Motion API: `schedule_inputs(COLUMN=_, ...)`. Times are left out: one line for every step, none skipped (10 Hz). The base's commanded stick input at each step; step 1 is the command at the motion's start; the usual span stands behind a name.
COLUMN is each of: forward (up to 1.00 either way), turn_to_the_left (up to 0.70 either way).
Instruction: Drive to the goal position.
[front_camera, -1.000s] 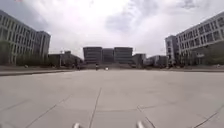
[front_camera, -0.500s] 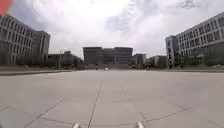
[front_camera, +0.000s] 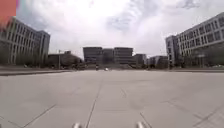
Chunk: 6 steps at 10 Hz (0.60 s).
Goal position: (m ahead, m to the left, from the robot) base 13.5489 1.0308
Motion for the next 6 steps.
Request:
schedule_inputs(forward=0.70, turn_to_the_left=0.13)
schedule_inputs(forward=0.70, turn_to_the_left=0.13)
schedule_inputs(forward=0.70, turn_to_the_left=0.14)
schedule_inputs(forward=0.70, turn_to_the_left=0.14)
schedule_inputs(forward=0.70, turn_to_the_left=0.14)
schedule_inputs(forward=0.70, turn_to_the_left=0.14)
